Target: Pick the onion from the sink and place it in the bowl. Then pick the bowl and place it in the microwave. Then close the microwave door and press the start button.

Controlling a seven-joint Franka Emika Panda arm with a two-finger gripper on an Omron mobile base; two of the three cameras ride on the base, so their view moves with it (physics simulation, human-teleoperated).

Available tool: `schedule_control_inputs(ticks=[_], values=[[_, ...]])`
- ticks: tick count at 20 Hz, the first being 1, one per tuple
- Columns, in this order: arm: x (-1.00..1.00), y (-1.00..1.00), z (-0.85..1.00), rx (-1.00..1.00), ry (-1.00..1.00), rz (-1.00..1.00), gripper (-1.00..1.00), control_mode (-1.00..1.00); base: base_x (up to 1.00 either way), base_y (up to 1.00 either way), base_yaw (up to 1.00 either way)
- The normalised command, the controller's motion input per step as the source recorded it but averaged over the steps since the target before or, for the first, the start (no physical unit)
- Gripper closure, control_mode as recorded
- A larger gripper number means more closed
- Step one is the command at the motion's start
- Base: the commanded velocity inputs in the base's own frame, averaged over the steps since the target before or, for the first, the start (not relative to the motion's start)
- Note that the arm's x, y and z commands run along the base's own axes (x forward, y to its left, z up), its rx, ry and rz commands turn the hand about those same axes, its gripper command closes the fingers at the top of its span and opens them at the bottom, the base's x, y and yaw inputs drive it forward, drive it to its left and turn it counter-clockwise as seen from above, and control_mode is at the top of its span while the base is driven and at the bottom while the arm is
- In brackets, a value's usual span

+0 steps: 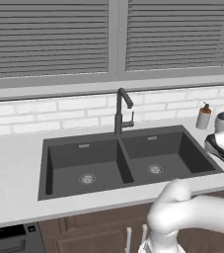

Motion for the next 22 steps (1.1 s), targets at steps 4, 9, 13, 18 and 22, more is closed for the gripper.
schedule_control_inputs(ticks=[4,9,13,18,22], values=[[-0.34,0.40,0.08,-0.19,0.01,0.37,1.00,-1.00,0.00,0.00,0.00],[-0.48,0.13,0.47,-0.12,0.01,0.36,1.00,-1.00,0.00,0.00,0.00],[-0.66,0.03,1.00,0.00,0.00,0.29,1.00,-1.00,0.00,0.00,0.00],[-0.38,0.18,0.94,0.00,0.06,0.36,1.00,-1.00,0.00,0.00,0.00],[-0.40,0.17,0.63,0.00,0.02,0.41,1.00,-1.00,0.00,0.00,0.00]])
